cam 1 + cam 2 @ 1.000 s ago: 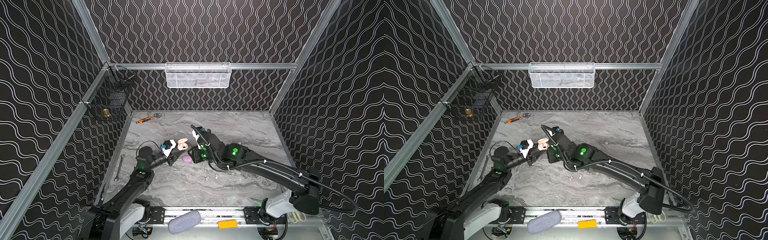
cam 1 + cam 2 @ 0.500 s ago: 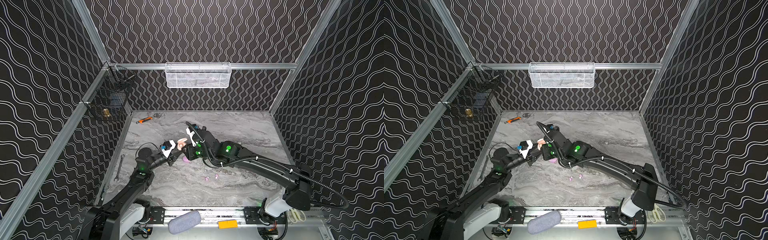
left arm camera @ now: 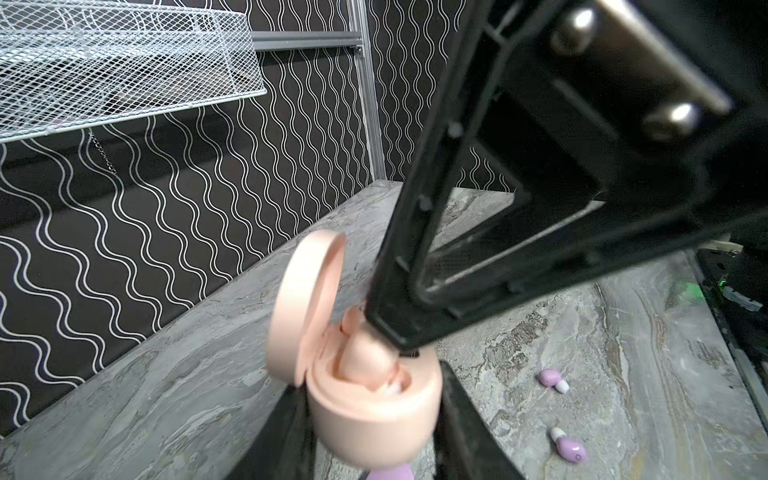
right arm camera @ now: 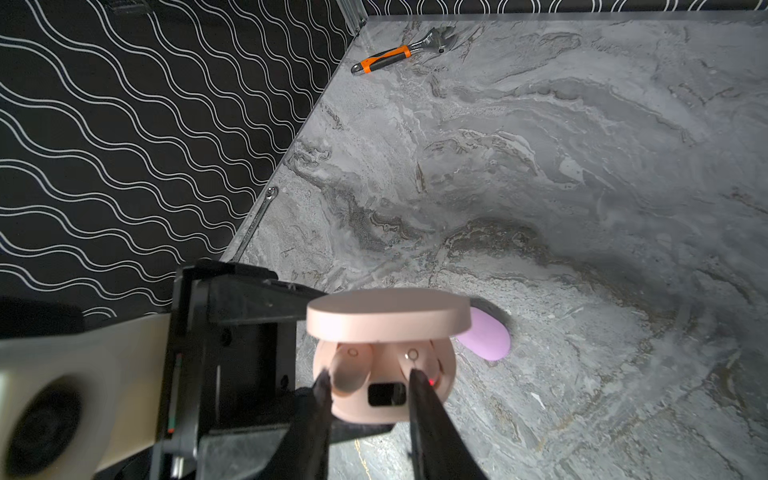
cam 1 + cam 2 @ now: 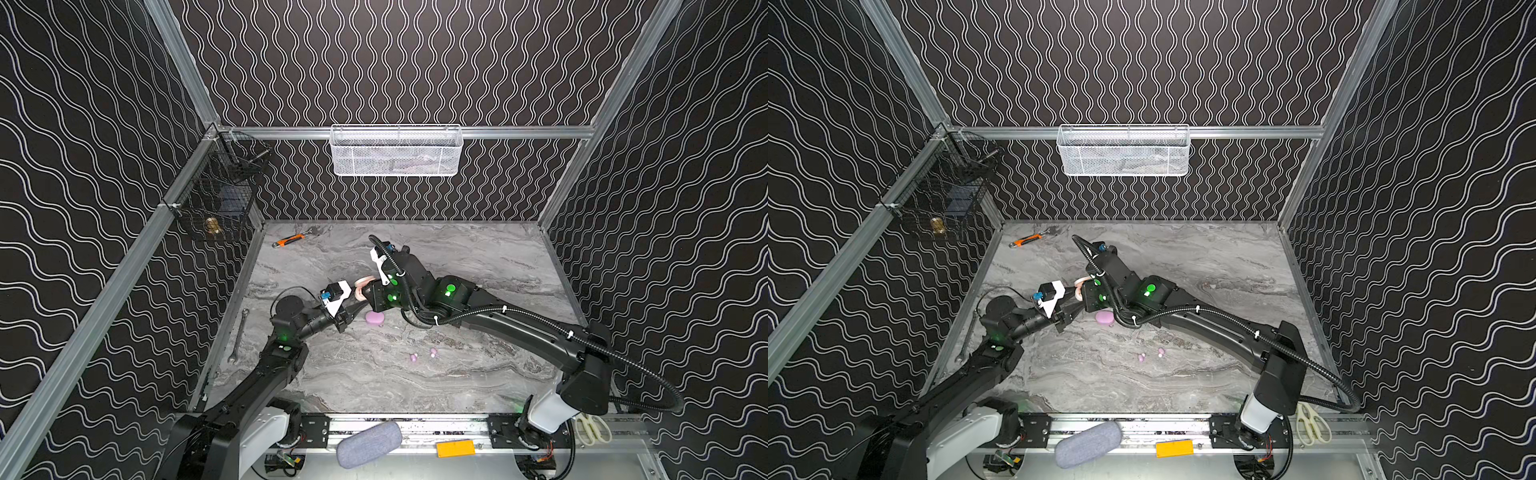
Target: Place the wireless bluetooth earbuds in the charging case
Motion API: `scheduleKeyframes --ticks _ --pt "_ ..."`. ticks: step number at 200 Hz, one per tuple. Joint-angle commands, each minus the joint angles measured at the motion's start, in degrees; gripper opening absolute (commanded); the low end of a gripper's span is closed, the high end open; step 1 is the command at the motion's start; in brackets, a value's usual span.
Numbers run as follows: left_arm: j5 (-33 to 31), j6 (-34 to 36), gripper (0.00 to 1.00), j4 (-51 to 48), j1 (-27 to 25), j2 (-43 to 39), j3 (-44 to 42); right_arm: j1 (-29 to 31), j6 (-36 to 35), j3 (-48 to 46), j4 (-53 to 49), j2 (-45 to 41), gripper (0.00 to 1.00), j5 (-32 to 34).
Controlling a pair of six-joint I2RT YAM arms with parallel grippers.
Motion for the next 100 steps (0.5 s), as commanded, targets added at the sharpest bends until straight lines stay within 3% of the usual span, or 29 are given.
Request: scheduleKeyframes --ticks 1,60,100 --pt "0.71 -0.83 0.00 1.74 -0.11 -0.04 0.01 0.00 -0.36 0.88 1.59 0.41 0.33 -0.98" --pt "0.91 -1.19 0.00 1.82 -0.06 -0.21 0.02 -0.08 -0.48 1.12 1.35 0.89 0.32 -0.38" --pt "1.08 -1.53 0.00 1.83 0.01 -0.30 0.20 -0.44 -0.98 1.14 0.45 0.67 0.24 -0.54"
